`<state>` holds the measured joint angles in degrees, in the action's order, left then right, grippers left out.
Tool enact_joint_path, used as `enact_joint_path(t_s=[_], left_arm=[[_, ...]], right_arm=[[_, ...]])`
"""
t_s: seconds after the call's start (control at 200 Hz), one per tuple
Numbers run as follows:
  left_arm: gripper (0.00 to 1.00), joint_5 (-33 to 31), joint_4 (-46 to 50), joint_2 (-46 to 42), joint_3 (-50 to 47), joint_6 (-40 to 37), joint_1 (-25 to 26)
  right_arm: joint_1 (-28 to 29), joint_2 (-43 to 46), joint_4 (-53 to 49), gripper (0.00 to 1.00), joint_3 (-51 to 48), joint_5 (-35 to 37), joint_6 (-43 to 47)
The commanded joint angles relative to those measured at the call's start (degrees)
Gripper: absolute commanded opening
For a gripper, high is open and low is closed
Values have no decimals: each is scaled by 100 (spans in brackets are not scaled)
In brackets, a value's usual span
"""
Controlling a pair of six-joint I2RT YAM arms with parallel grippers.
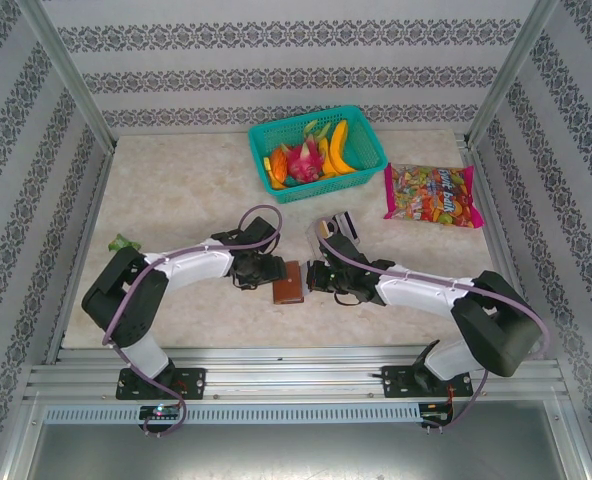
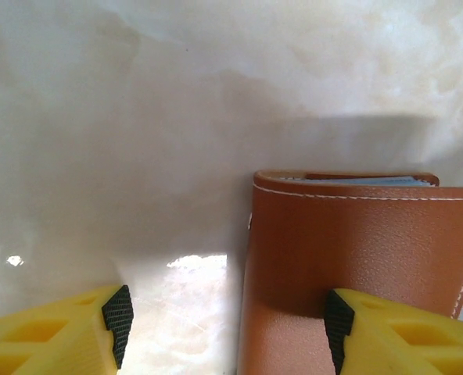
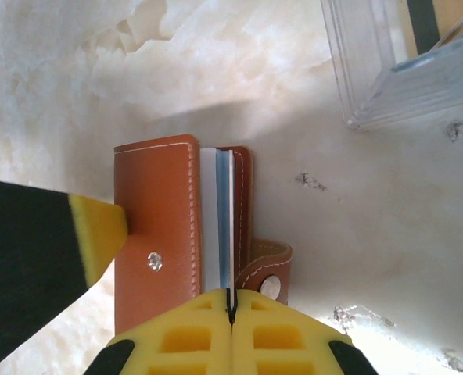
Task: Put the credit cards into the card holder
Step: Open the card holder at the center of the table.
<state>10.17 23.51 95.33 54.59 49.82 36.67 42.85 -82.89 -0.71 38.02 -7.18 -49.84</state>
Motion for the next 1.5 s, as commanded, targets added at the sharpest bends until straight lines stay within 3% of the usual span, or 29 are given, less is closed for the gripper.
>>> enact_joint_path(t_s=[0.0, 0.255, 0.425, 0.659, 0.964, 1.139, 1.334, 1.499], left_arm=[[71, -246, -118, -289, -109, 63, -19], [70, -279, -214, -318, -246, 113, -19], [53, -244, -245, -214, -293, 118, -19], [37, -183, -408, -131, -406, 159, -19], [24, -94, -577, -23, -497, 197, -19], [23, -57, -744, -40, -565, 256, -19], [25, -144, -654, -82, -572, 261, -23], [25, -193, -610, -102, -594, 238, -19]], right_arm=[[-36, -45, 80, 0, -40, -24, -114], [-59, 47, -14, 0, -39, 42, -56], [-29, -192, -1, 0, -9, 15, -43], [10, -200, 287, 0, -21, -200, -112], [-1, 107, 235, 0, 199, -439, -55], [17, 69, 242, 0, 296, -610, -48], [-14, -4, -348, 0, 372, 71, 78], [-15, -71, -419, 0, 385, 117, 142]])
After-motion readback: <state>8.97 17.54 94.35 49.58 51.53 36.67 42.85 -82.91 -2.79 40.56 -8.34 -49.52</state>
